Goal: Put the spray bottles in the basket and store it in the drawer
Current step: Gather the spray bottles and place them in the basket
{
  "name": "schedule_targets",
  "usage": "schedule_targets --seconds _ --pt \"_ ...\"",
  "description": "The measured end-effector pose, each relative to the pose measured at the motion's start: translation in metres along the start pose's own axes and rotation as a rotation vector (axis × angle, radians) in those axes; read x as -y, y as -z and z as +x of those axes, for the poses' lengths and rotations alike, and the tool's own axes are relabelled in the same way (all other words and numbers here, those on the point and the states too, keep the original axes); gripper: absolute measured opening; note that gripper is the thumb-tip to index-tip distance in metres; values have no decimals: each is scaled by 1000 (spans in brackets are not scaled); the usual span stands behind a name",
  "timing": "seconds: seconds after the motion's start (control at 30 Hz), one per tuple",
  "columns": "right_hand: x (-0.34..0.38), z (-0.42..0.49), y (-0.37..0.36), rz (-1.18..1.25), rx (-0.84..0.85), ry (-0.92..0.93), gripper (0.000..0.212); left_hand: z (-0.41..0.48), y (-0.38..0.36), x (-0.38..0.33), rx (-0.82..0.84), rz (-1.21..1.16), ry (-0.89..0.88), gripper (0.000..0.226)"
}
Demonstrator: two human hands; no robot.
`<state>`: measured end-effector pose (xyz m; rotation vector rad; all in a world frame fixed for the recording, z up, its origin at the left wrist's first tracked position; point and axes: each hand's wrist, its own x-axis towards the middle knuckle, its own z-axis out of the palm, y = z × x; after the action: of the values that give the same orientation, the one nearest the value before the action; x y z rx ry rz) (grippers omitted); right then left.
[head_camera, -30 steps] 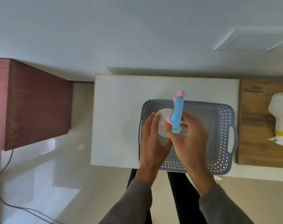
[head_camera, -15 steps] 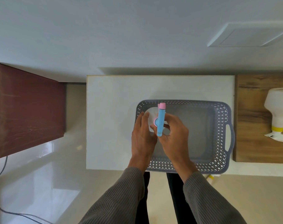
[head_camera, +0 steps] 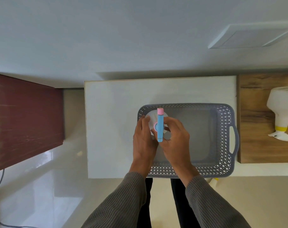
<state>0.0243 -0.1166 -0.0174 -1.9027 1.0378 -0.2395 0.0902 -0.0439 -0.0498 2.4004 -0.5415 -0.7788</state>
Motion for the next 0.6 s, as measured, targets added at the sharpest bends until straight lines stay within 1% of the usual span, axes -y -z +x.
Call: schedule_targets --seconds 0.1,0.17,0.23,0.33,0.4,0.5,0.57,0.6 --pt "-1 0 -1 -15 6 -11 38 0 2 0 13 2 -5 58" --pt "0 -1 -1 -6 17 -41 47 -1 5 1 20 23 -27 63" --pt "0 -4 2 -2 3 -47 57 -5 12 -2 16 31 -85 70" --pt "0 -13 13 -9 -22 -56 64 -20 29 -9 -42 31 -167 70" --pt "-4 -20 26 7 -44 -76 65 -34 45 -16 -128 13 -187 66" --pt "-17 -33 56 -5 -86 -115 62 -48 71 -35 -342 20 -216 60" --pt "-24 -38 69 -27 -113 -123 57 -50 91 -47 -493 31 -217 53" --pt "-30 -41 80 -33 -144 -141 55 -51 96 -59 -555 30 -263 48"
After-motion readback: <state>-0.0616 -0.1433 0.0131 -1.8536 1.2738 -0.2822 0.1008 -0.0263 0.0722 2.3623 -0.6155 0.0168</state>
